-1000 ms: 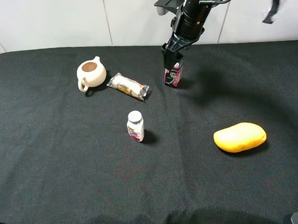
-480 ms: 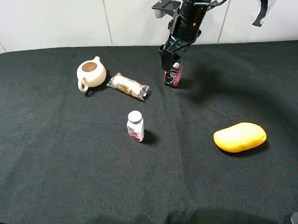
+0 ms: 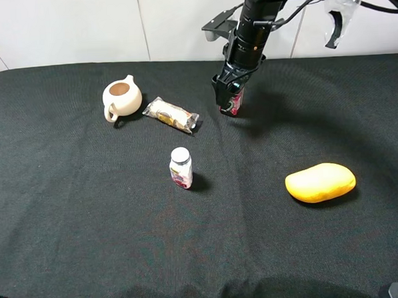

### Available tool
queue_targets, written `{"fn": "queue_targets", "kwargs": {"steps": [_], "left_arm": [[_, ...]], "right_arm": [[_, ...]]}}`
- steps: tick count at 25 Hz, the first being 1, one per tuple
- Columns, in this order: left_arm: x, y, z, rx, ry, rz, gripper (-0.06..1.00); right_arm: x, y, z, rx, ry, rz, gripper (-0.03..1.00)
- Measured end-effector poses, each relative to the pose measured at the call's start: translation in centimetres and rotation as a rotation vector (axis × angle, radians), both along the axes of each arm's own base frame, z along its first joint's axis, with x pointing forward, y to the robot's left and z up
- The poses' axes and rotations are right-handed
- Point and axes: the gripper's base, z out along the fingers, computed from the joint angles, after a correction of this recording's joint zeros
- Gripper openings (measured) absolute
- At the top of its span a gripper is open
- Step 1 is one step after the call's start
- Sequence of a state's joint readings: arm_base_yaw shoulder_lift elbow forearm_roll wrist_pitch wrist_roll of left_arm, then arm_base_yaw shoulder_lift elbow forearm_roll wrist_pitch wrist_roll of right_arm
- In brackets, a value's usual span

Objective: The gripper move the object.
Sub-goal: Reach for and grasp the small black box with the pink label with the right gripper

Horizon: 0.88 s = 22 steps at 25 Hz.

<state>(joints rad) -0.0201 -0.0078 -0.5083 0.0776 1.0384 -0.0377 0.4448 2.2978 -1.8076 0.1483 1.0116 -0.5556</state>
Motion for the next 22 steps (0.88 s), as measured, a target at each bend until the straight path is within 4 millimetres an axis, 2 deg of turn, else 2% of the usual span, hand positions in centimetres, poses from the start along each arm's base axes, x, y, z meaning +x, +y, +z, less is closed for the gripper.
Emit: {"fn": "queue_targets", "kwargs": {"steps": [16,22], "left_arm": [[0.0,0.0,0.0,0.000,0.000,0.000,0.79],[0.0,0.0,0.0,0.000,0.000,0.000,0.79]], "right_arm": [[0.3,0.1,-2.6,-0.009,0.016,-0.006,0.69],[0.5,0.2,-2.9,-0.006,0.008,-0.008,0.69]]}}
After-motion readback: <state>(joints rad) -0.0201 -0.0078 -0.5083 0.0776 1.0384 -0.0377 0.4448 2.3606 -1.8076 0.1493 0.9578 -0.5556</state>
